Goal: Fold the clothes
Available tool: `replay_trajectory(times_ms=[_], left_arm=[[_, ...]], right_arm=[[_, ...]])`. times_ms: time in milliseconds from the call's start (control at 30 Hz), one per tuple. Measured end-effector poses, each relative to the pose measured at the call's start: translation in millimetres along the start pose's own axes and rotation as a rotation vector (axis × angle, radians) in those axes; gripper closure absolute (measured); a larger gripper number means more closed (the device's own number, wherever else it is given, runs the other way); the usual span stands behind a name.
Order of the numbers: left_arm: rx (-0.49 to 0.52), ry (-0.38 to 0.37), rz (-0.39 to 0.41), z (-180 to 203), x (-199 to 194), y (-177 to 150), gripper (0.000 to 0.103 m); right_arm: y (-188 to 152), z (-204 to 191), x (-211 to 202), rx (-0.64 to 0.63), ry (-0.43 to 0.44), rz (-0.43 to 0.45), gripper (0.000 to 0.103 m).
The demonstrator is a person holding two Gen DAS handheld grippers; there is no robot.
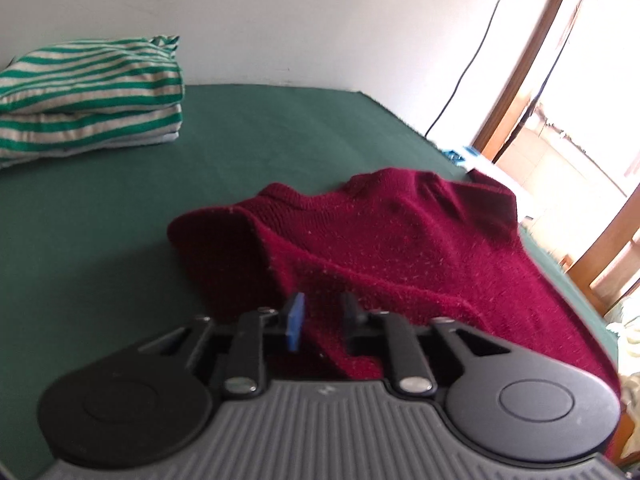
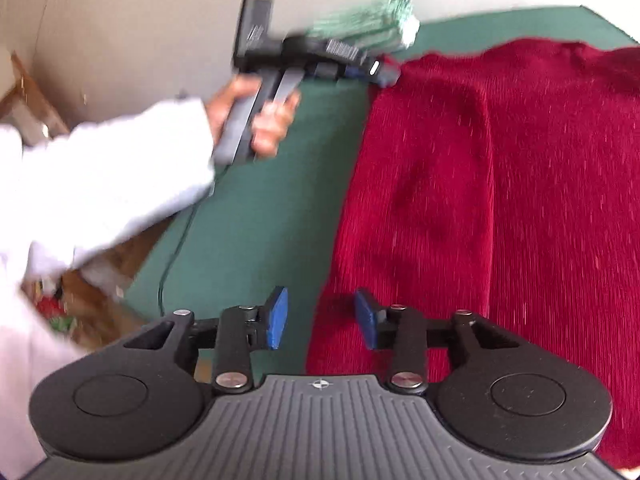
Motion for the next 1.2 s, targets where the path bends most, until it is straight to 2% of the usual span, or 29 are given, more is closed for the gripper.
replay_trajectory(times_ms=[33,67,167,333,400,467,533,600,700,767,800,867,900,933,967,1000,1067,1200], left_arm=[[0.019,0.016,-0.014,3,3,-2,0.087],[0.039,0.031,-0.021,6,5,-3,0.093],[0.092,0.058,-0.019,13,4,-5,0.103],[0.147,0.075,-0.034,17,-3,-11,0.103],[0.144,0.068,0.003,20,-22,-6,0.103],[0.142,0.062,0.039,22,-42,-1,0.102],[0.156,0.028,0.075,32,-60,1,0.102],[0.181,-0.037,0.069,50,-65,-5,0.102],[0.189,-0.111,-0.007,77,-47,-28,0.088],[0.204,-0.113,-0.06,88,-35,-48,0.088],[0.212,-0.11,-0.061,92,-34,-55,0.088],[0.229,-0.102,-0.063,99,-31,-69,0.082],[0.228,-0.104,-0.066,101,-30,-73,0.078],[0.213,-0.114,-0.072,100,-29,-72,0.069],[0.209,-0.118,-0.078,100,-29,-71,0.067],[0.22,-0.114,-0.085,102,-29,-71,0.067],[0.242,-0.105,-0.099,104,-30,-70,0.068],[0.293,-0.038,-0.125,113,-29,-66,0.069]], right_arm=[[-5,-4,-1,-0.017,-0.02,-0.021,0.07],[-9,-5,-3,-0.021,-0.033,-0.023,0.082],[-17,-9,-12,0.0,-0.056,-0.027,0.094],[-24,-10,-19,0.04,-0.049,-0.046,0.091],[-23,-8,-25,0.073,-0.042,-0.048,0.087],[-20,-2,-39,0.107,-0.068,0.0,0.083],[-25,3,-43,0.141,-0.083,-0.003,0.079],[-29,7,-47,0.174,-0.097,-0.006,0.079],[-36,15,-53,0.225,-0.119,-0.011,0.084],[-40,20,-57,0.259,-0.134,-0.014,0.084],[-43,22,-60,0.276,-0.141,-0.016,0.084],[-46,26,-64,0.302,-0.151,-0.013,0.082],[-41,22,-66,0.283,-0.137,0.018,0.081],[-37,21,-66,0.276,-0.127,0.045,0.076],[-33,20,-64,0.271,-0.119,0.065,0.068],[-32,24,-58,0.273,-0.117,0.059,0.067],[-35,31,-54,0.275,-0.11,0.056,0.081],[-46,49,-68,0.315,-0.078,0.041,0.09]])
Point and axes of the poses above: each gripper's, at about its wrist camera, not at the fingertips, and x roughly the way its jaws point, z to its right, y to its top, the point moved 4 cm from there along x, roughly the way its jaws point, and after that the axes turned 6 degrees about z, right-handed, at the moved point
